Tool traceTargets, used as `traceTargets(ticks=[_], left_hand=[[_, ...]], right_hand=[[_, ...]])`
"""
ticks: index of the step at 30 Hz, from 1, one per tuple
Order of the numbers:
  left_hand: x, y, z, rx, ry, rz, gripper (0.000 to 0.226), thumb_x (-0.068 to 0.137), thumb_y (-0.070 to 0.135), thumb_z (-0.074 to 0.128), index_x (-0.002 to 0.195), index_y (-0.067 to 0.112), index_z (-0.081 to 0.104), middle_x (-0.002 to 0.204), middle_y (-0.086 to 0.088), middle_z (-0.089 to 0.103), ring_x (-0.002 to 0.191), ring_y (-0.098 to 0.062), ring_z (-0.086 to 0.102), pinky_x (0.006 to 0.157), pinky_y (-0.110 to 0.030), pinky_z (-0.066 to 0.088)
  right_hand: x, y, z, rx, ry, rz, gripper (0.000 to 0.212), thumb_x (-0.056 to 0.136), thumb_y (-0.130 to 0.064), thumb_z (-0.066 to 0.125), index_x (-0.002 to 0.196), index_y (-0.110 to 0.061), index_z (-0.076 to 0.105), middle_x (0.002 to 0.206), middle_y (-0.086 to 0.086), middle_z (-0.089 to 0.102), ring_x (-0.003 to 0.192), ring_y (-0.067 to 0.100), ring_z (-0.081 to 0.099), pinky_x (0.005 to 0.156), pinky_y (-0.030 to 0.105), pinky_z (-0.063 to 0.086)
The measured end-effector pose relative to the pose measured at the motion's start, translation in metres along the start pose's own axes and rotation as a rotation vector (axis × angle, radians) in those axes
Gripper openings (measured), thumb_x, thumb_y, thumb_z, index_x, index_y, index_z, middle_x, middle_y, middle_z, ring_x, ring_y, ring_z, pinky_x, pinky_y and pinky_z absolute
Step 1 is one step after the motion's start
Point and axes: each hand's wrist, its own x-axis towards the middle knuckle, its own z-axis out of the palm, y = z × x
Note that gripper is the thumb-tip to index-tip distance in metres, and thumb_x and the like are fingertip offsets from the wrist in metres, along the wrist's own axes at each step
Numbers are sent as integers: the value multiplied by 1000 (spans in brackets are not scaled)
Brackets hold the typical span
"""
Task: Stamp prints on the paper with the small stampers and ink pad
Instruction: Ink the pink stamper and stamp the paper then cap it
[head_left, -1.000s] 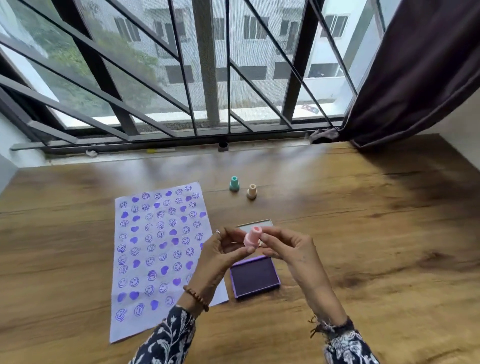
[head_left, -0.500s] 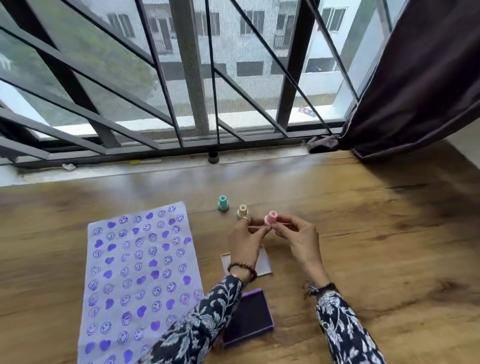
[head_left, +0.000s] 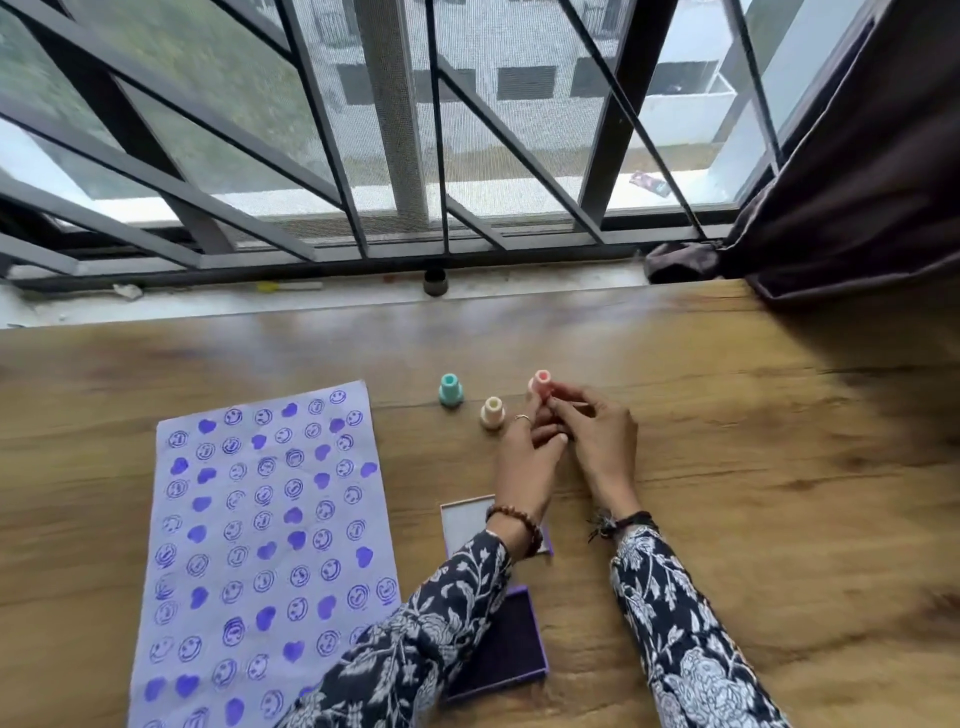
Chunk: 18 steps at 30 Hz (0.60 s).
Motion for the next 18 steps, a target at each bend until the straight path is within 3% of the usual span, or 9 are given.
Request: traceTargets(ticks=[3,6,10,14,18], left_hand=[[5,5,0,20,-16,-15,60,82,-9,50,136,13,35,119,-14,60,96,-16,57,99,-37,46],[-2,7,-5,44,-53,-4,52,82,-8,50,130,10,43,119,-15,60,99,-17,58,96,-30,46],[-23,2,-26,68,-57,52,23,84,2,55,104,10,63,102,-7,68,94,-12,62,89,-29,48],[-37,-6,-62,61,60,52,19,84,7,58,84,25,66,85,5,67,80,-1,60,83,-28,49],[-34,-10,-100,217,216,87,12,82,10,61,83,19,68,82,0,70,74,-5,62,80,-29,51]], right_hand=[[4,-3,2,-38,9,1,19,77,-12,68,94,-20,73,88,4,76,75,11,67,71,23,52],[-1,-4,1,-12,23,9,19,78,-11,68,95,-18,72,91,7,76,78,14,67,76,29,53],[-24,-7,3,67,91,23,11,79,-14,69,85,-22,72,76,1,73,69,16,66,70,35,53],[-60,-17,17,84,47,-9,9,79,-21,68,81,-29,71,71,-14,69,63,1,61,64,29,52],[-80,-29,44,67,-36,-24,9,81,-23,66,88,-25,71,71,-8,72,65,6,65,68,38,57]])
